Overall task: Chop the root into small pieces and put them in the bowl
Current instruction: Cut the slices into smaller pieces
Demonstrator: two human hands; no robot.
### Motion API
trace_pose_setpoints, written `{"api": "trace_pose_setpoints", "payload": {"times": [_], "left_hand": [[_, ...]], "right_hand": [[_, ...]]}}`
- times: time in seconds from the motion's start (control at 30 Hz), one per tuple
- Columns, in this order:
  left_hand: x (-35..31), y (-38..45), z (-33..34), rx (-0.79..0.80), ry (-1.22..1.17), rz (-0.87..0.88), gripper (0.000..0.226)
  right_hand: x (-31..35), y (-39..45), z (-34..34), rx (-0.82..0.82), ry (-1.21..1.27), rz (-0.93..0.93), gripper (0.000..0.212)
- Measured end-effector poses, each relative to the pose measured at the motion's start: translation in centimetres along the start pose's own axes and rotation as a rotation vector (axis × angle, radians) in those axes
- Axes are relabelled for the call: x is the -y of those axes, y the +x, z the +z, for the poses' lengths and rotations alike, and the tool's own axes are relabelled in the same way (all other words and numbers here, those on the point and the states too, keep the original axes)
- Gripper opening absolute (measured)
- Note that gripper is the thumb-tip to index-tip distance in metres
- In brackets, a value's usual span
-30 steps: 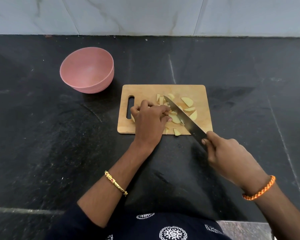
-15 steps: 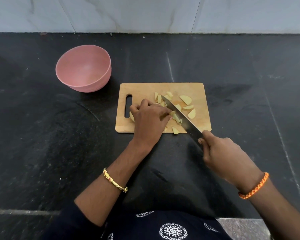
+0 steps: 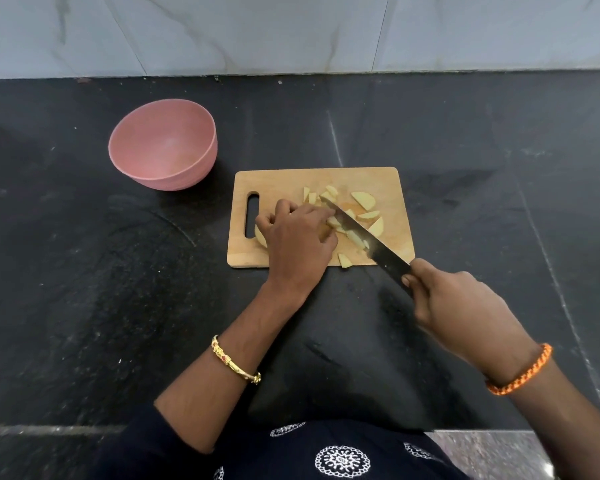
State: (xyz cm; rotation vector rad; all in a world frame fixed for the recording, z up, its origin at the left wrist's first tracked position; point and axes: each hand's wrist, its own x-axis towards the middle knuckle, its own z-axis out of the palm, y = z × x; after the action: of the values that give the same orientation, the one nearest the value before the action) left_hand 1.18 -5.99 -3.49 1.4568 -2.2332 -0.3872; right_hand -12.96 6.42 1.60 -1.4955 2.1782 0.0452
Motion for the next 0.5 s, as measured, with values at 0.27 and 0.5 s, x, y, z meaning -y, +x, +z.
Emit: {"api": "trace_pose_setpoints", "payload": {"times": [0.27, 0.5], "left_hand": [[-0.7, -0.7, 0.0, -0.037, -0.199, 0.101, 0.042], [1.2, 2.0, 0.7, -0.017, -0.233, 0.048, 0.009]], "right_hand": [[0.4, 0.4, 0.4, -0.082, 0.154, -0.063, 0.022], [0.3, 0.4, -0.3, -0.11, 0.256, -0.103, 0.015]]}}
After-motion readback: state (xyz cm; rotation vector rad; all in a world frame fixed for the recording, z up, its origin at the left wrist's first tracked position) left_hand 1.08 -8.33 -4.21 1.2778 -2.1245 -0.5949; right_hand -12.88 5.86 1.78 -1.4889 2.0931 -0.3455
